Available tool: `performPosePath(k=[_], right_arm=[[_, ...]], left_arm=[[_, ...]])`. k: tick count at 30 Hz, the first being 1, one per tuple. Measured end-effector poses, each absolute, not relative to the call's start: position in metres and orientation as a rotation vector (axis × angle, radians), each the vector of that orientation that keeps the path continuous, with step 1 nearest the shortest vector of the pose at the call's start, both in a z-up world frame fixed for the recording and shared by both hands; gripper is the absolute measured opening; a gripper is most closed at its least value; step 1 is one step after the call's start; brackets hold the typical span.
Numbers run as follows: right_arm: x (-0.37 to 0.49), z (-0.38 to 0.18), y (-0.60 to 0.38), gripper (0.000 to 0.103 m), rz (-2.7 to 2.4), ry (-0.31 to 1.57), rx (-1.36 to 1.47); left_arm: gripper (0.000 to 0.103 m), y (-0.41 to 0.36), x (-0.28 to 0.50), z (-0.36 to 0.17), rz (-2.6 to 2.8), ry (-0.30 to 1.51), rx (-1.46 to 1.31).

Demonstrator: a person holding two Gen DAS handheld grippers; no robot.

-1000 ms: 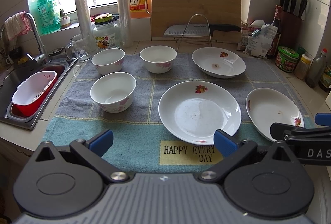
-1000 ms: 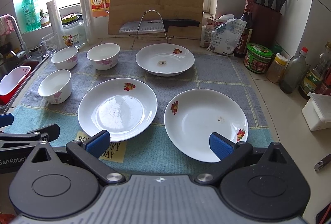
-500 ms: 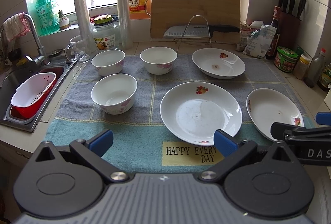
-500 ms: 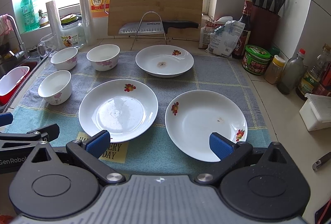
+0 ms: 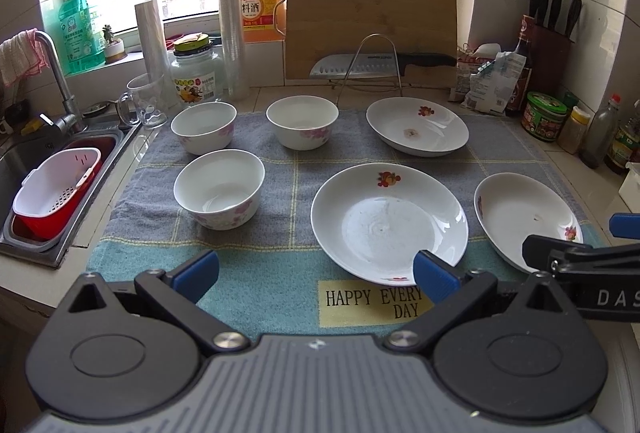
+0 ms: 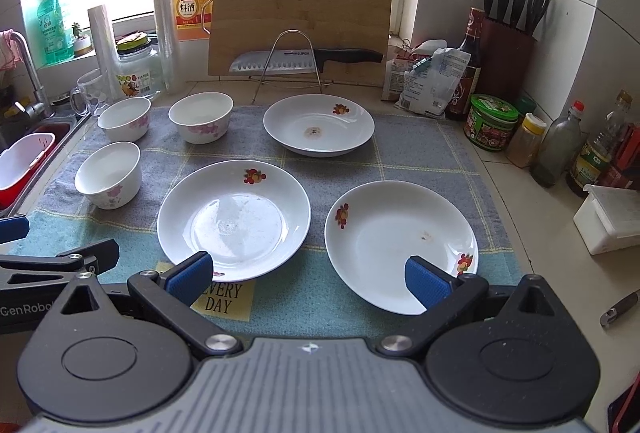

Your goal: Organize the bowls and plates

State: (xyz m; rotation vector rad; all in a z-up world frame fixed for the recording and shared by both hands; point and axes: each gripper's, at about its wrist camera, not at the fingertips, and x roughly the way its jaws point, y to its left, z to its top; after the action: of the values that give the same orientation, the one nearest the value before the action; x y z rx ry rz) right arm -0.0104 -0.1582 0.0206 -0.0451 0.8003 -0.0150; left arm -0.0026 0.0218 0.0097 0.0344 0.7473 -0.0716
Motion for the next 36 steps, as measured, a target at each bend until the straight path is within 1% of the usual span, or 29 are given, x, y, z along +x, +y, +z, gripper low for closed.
performPosePath(k=[11,17,24,29,36], right_arm=[[-0.02,0.025,-0.139,0.103,-0.03,0.749,-0.087],[-0.028,0.027,-0.144,0.103,-0.006,0.702,-0.1],[-0.032,0.02,-0.165,0.103,0.029,0.659,-0.124],[-0.029,0.006,-0.19,0.103,0.052,0.666,-0.117],[-0.023,-0.016,-0.233,0.103,0.055,0.697,-0.09]], left_arm=[[0.102,0.038,0.002,0.011,-0.159,0.712,0.042],[0.102,0.043,0.007,0.013,-0.19,0.7,0.029],[0.102,0.037,0.018,0.005,-0.269,0.706,0.012],[0.102,0.02,0.022,0.004,-0.278,0.661,0.044],[0.102,-0.007,0.041,-0.003,-0.305,0.685,0.04]])
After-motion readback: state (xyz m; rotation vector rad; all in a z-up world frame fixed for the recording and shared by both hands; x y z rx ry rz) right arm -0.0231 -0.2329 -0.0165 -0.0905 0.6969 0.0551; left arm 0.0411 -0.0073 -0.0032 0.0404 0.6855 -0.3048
